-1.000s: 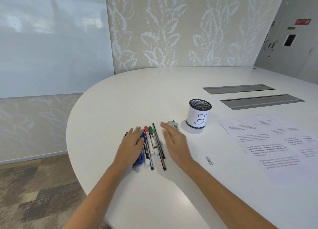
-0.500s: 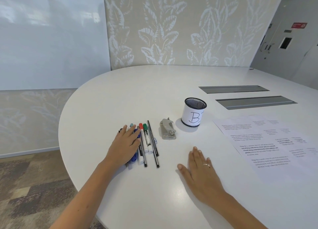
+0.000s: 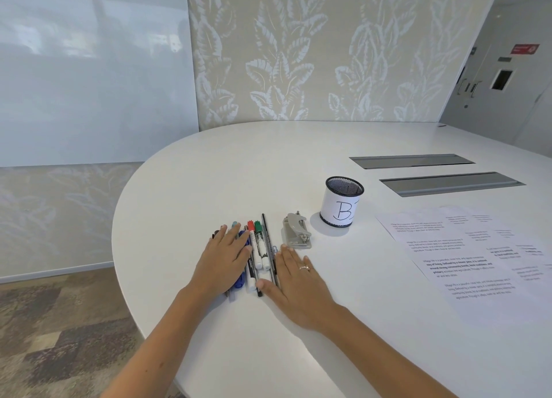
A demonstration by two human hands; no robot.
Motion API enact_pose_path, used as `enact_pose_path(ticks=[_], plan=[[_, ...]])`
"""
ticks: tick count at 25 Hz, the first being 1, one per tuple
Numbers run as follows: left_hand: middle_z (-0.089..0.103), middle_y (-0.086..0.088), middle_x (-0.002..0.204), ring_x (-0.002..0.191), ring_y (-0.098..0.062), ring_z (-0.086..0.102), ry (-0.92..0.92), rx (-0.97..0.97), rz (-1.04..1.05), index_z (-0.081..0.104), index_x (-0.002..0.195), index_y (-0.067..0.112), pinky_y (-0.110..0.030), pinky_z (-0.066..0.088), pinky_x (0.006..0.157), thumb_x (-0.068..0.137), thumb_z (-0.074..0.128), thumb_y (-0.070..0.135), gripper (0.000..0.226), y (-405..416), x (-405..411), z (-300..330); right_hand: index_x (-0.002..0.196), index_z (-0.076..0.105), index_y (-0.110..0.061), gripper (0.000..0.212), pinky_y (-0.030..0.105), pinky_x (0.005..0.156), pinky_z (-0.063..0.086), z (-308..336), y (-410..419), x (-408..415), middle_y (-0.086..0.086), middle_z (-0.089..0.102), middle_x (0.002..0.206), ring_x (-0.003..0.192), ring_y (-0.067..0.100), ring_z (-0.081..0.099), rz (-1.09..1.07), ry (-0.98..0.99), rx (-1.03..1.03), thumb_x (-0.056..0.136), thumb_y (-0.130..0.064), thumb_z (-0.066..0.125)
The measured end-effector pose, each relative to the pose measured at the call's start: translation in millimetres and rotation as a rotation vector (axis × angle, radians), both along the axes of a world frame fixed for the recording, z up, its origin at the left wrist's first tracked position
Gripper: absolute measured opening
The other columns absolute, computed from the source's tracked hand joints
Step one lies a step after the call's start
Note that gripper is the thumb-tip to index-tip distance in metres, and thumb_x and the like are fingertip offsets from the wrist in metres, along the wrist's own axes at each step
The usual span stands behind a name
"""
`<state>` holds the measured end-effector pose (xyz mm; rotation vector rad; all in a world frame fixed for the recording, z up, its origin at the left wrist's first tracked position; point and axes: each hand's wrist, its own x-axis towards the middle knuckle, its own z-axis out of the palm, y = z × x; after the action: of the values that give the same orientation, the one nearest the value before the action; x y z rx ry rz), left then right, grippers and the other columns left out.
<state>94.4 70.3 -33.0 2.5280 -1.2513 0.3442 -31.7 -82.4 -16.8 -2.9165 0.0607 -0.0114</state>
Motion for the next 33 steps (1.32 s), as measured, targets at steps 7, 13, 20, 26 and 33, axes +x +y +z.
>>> enact_pose_path(ticks=[7,13,20,26,33], plan=[[0.020,-0.002,0.157,0.146,-0.019,0.006,0.482,-0.209,0.158,0.029,0.146,0.017,-0.043,0.002,0.116,0.101,0.024,0.042,0.052,-13,33,32,0.149,-0.012,-0.015,0.108,0.033,0.118,-0.007,4,-10,-10,-0.005,-0.024,0.155,0.143,0.007,-0.020,0.149,0.004,0.042,0.074,-0.082,0.027],[0.045,0.009,0.144,0.131,-0.011,0.039,0.637,-0.129,0.031,0.046,0.137,0.030,-0.033,0.024,0.111,0.098,0.030,0.048,0.046,-25,55,35,0.150,-0.008,-0.023,0.099,0.038,0.120,-0.002,1,0,13,-0.003,-0.017,0.158,0.144,0.010,-0.016,0.180,-0.010,0.004,0.078,-0.080,0.027],[0.067,0.010,0.113,0.102,-0.007,0.060,0.759,-0.529,0.071,0.069,0.107,0.031,-0.032,0.044,0.095,0.092,0.036,0.047,0.040,-28,55,25,0.149,0.017,-0.026,0.085,0.038,0.117,0.016,6,9,33,-0.001,-0.001,0.160,0.146,0.017,0.006,0.131,-0.043,0.115,0.081,-0.073,0.035],[0.064,0.002,0.111,0.102,-0.013,0.057,0.657,-0.572,0.131,0.064,0.103,0.020,-0.037,0.044,0.095,0.091,0.034,0.048,0.042,-30,68,29,0.147,0.023,-0.020,0.097,0.031,0.114,0.019,5,12,34,-0.001,0.010,0.159,0.144,0.015,0.013,0.128,-0.145,0.167,0.072,-0.079,0.040],[0.054,-0.005,0.136,0.115,-0.015,0.052,0.925,-0.185,-0.078,0.059,0.125,0.020,-0.025,0.036,0.087,0.091,0.030,0.054,0.056,-43,101,39,0.150,0.004,-0.022,0.100,0.033,0.119,0.011,5,14,36,-0.007,-0.004,0.160,0.146,0.008,-0.003,0.083,-0.080,0.143,0.076,-0.077,0.041]])
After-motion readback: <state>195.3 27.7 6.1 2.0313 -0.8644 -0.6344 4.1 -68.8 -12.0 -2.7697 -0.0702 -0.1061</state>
